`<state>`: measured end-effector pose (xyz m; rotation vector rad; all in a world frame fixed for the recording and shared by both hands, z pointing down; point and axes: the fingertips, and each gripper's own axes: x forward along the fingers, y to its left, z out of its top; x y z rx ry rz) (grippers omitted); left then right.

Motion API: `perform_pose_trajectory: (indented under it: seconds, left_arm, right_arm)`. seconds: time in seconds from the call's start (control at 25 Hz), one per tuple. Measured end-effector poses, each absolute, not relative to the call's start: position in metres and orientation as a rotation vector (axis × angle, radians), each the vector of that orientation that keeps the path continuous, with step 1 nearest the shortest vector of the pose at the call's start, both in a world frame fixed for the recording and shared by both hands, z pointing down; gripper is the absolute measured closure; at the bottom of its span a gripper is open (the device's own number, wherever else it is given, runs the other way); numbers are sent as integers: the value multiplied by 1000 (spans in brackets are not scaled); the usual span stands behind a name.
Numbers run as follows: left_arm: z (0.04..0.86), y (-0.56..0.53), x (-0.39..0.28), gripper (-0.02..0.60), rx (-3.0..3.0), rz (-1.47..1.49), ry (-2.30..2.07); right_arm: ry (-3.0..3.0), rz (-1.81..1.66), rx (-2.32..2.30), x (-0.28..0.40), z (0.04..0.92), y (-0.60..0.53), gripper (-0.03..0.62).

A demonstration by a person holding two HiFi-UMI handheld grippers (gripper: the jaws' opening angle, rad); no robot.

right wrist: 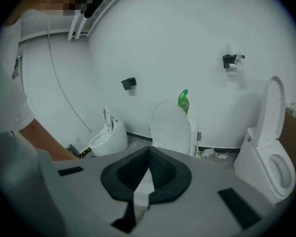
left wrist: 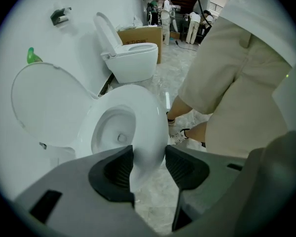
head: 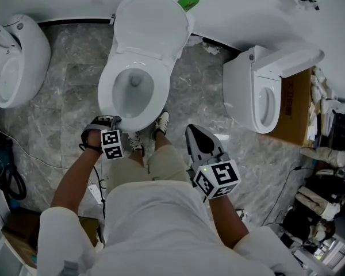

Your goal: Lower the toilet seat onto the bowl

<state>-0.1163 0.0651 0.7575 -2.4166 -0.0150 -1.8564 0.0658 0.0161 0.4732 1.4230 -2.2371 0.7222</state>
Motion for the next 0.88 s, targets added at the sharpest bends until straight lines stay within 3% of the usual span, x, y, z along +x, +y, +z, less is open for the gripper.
perform_pose_trajectory:
  seconds: [0.88]
  left_arm:
    - [847,100,-126,382,-2349,-2032,-68]
  right_arm:
    - [-2156,811,1359,68,529,22,597]
